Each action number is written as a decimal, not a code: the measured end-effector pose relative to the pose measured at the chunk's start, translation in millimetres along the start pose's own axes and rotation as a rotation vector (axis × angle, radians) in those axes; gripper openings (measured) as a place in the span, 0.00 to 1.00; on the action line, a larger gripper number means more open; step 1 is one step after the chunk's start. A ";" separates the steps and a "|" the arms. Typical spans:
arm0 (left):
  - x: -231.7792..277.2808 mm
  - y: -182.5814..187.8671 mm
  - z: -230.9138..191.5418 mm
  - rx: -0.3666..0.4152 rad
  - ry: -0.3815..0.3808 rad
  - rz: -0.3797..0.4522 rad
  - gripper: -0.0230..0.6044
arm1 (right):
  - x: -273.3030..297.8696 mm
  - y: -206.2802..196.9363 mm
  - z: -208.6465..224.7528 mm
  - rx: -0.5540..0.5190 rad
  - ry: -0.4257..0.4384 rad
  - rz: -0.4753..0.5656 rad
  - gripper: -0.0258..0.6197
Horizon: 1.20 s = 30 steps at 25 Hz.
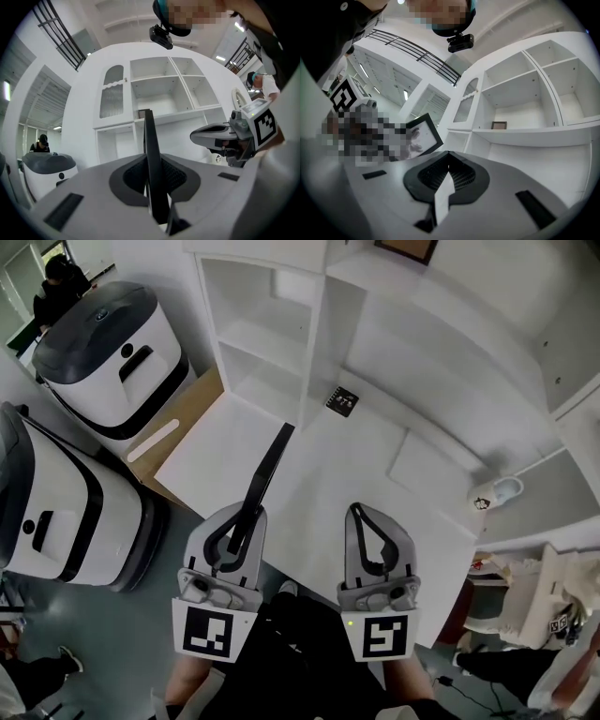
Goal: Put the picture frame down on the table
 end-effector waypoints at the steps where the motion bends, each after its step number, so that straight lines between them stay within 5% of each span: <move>1: 2.4 0.8 3.1 0.003 -0.012 0.001 0.11 | -2.3 -0.9 0.7 -0.002 -0.005 -0.004 0.04; 18: 22.5 26.2 55.7 0.073 -0.235 0.041 0.11 | -39.9 -12.3 13.2 0.047 -0.114 -0.077 0.04; 30: 45.2 26.8 74.2 0.006 -0.363 0.028 0.11 | -37.7 -32.9 29.5 0.214 -0.115 -0.108 0.10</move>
Point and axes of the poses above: the fingertips, and each gripper's own axes: x forward along the fingers, z to its right, y out of its top, the point moved 9 cm from there along -x, backward along the fingers, and after that the axes turned 15 degrees about y, right-handed, at the moved point
